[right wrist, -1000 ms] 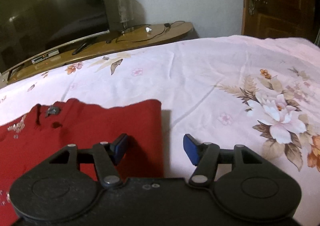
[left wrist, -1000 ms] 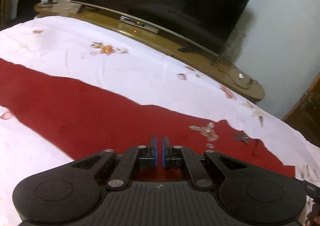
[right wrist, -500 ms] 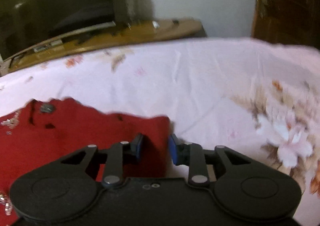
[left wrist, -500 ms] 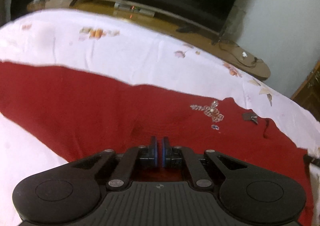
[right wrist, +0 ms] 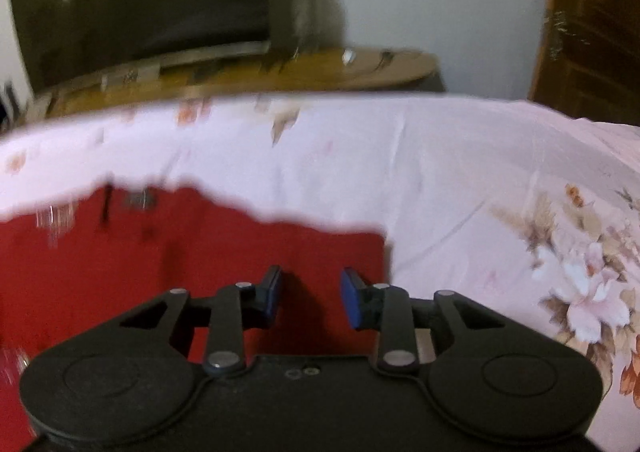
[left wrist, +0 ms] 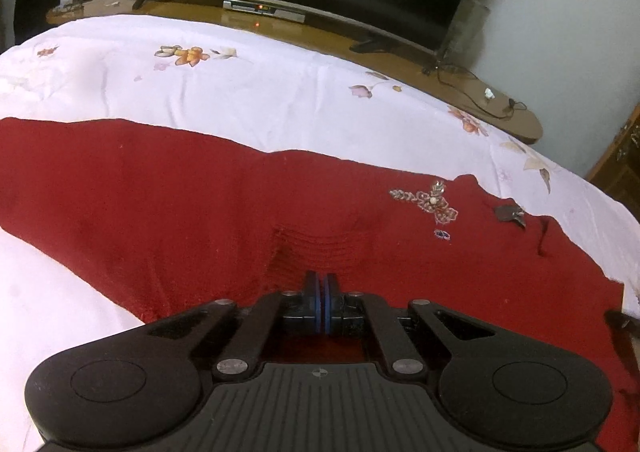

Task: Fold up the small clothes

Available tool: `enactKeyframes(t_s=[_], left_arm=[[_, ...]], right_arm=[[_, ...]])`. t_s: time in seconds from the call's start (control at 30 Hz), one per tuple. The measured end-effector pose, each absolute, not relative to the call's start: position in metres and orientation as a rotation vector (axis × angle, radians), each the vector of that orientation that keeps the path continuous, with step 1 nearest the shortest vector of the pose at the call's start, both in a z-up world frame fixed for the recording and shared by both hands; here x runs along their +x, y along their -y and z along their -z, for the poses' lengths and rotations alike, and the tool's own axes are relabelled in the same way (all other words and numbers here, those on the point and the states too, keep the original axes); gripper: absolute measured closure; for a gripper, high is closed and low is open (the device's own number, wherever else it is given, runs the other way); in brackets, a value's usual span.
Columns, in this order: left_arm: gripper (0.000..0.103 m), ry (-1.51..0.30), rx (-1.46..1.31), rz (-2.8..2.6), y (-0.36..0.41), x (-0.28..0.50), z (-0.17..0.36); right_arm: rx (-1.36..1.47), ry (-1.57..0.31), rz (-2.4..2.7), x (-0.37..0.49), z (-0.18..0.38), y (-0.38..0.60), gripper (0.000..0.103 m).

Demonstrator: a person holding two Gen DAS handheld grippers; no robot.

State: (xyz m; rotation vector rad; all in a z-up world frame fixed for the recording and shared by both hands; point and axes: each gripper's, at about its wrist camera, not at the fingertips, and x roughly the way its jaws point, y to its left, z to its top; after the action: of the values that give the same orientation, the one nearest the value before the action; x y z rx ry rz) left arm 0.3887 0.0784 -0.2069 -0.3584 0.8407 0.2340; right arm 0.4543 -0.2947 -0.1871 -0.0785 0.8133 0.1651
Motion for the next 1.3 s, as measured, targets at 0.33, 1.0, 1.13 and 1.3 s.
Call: enactKeyframes(t_s=[0.33,1.0,1.13,1.3], left_arm=[[0.101,-0.859,-0.356,-0.213,-0.071,0.357,0.202],[0.101,-0.846,-0.482,-0.405,-0.147,0.292,0.18],[0.101,-0.837,-0.532,-0.449,-0.177,0.281,0.181],[0.101,-0.81,-0.553,-0.49,-0.219,0.272,0.185]], right_arm=[[-0.073,-0.775,-0.218,0.406,0.175,0.289,0.067],[-0.056,-0.751,-0.537,0.371,0.157,0.179,0.062],[-0.052,-0.751,-0.586,0.368,0.158,0.142,0.062],[-0.031,-0.757,-0.603,0.364,0.159,0.096,0.062]])
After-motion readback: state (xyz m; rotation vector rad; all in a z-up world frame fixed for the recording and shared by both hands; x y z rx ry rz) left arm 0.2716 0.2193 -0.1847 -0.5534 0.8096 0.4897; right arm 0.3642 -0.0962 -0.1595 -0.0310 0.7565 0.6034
